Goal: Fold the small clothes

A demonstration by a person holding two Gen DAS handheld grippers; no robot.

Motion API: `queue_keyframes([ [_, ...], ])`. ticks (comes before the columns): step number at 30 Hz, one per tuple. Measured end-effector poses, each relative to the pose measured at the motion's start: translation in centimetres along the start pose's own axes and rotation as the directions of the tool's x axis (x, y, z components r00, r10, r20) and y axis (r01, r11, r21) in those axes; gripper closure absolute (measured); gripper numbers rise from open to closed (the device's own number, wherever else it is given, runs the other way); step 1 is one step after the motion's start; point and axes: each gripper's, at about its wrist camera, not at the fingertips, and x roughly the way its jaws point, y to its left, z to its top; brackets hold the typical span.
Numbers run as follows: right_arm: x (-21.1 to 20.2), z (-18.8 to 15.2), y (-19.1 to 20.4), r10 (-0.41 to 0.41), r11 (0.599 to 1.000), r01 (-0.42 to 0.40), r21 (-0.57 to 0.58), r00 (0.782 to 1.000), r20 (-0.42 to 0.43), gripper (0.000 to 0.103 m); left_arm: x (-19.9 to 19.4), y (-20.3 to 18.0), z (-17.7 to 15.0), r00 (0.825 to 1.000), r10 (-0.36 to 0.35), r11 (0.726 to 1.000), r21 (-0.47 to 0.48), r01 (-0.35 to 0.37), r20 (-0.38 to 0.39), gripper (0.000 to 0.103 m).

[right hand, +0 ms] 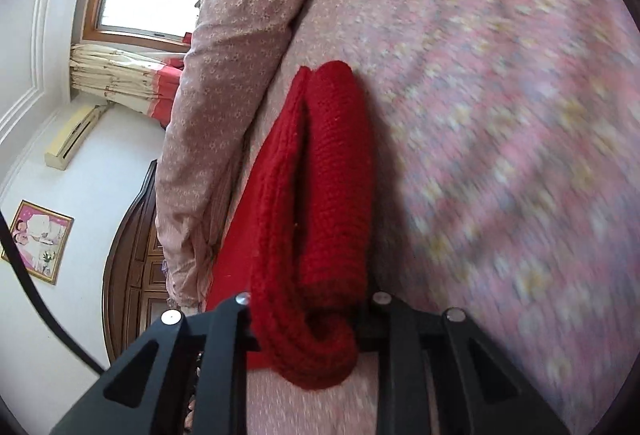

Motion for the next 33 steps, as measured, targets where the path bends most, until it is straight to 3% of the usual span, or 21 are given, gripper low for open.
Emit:
queue_keyframes([
  [3,-1.9,-1.9,-0.5,0.000,1.000,0.000,0.006,1.000,-0.009,0.080,-2.3,1.0,-1.7,1.000,-0.004,1.000,-0.008,0.003,-0.020,0.090],
  [11,-8.9,-9.2,-1.8,0.007,1.000,-0.007,-0.021,1.000,-0.020,0.080,-9.8,2.3,-9.7,0.999,0.042,0.995,0.093,-0.039,-0.032,0.090],
  [16,-12.0,-13.2,-3.6,0.037,0.999,-0.037,-0.036,0.999,0.007,0.079,-11.6,3.1,-13.4,0.991,0.136,0.966,0.225,-0.127,-0.021,0.086],
  [18,-12.3,-14.2,-4.4,0.059,0.996,-0.057,-0.068,0.998,0.028,0.079,-11.5,2.6,-13.6,0.984,0.179,0.943,0.286,-0.172,0.003,0.081],
  [22,-12.1,-13.9,-3.3,0.029,0.993,-0.025,-0.115,0.999,0.036,0.076,-13.1,0.9,-13.5,0.980,0.197,0.936,0.290,-0.199,0.036,0.080],
  [24,-12.0,-13.9,-3.0,0.007,0.989,-0.001,-0.150,0.999,0.040,0.076,-14.8,-0.3,-14.3,0.967,0.234,0.908,0.335,-0.253,0.096,0.080],
  [25,-12.0,-13.9,-3.3,0.009,0.990,-0.004,-0.141,0.999,0.037,0.076,-15.7,-1.0,-15.1,0.952,0.267,0.882,0.361,-0.304,0.148,0.080],
  [27,-12.0,-13.7,-3.4,0.024,0.991,-0.020,-0.129,0.999,0.032,0.076,-16.7,-2.9,-16.0,0.897,0.339,0.800,0.416,-0.433,0.282,0.080],
  [28,-12.0,-13.6,-3.5,0.022,0.992,-0.019,-0.127,0.999,0.028,0.076,-17.0,-4.1,-16.3,0.878,0.347,0.762,0.447,-0.469,0.330,0.080],
  [29,-12.0,-13.5,-3.4,0.017,0.992,-0.014,-0.126,1.000,0.023,0.076,-17.2,-4.9,-16.6,0.872,0.343,0.743,0.468,-0.479,0.349,0.080],
  [31,-11.9,-13.2,-3.2,0.006,0.993,-0.004,-0.117,1.000,0.015,0.075,-16.6,-6.7,-16.6,0.884,0.327,0.744,0.485,-0.459,0.335,0.080],
  [33,-11.8,-13.0,-3.0,0.002,0.995,-0.001,-0.103,1.000,0.010,0.075,-15.2,-8.4,-16.7,0.917,0.289,0.766,0.508,-0.395,0.276,0.080],
])
